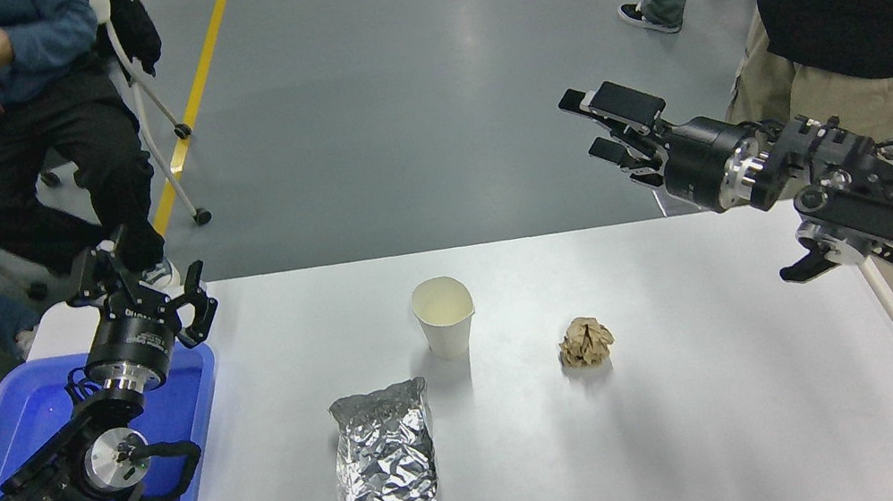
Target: Dispose of the paper cup in the dustbin
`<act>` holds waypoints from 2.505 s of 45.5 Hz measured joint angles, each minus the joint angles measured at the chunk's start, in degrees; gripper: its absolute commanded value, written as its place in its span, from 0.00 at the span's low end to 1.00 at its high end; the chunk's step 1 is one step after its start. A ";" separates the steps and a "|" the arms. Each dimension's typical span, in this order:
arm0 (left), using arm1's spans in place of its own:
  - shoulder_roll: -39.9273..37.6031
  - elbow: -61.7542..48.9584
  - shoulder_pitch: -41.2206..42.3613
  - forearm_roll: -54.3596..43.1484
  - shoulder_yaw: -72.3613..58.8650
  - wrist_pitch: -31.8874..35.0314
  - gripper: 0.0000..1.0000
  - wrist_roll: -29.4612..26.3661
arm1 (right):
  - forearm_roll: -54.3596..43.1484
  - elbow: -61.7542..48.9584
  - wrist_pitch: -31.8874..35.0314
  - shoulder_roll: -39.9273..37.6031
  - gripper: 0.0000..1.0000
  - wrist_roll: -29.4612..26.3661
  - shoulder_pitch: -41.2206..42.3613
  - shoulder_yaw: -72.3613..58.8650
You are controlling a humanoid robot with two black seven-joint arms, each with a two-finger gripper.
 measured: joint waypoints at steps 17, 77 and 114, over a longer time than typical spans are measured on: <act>0.00 0.00 -0.01 0.00 0.00 0.00 1.00 0.00 | -3.30 0.66 3.08 7.66 0.99 -13.75 9.06 -9.09; 0.00 -0.01 -0.01 0.00 0.00 0.00 1.00 0.00 | -5.19 -19.60 3.71 27.16 0.99 -16.34 5.29 -14.92; 0.00 -0.01 -0.03 0.00 0.00 0.00 1.00 0.00 | -6.94 -14.37 3.42 27.22 0.99 -16.08 -1.83 -10.13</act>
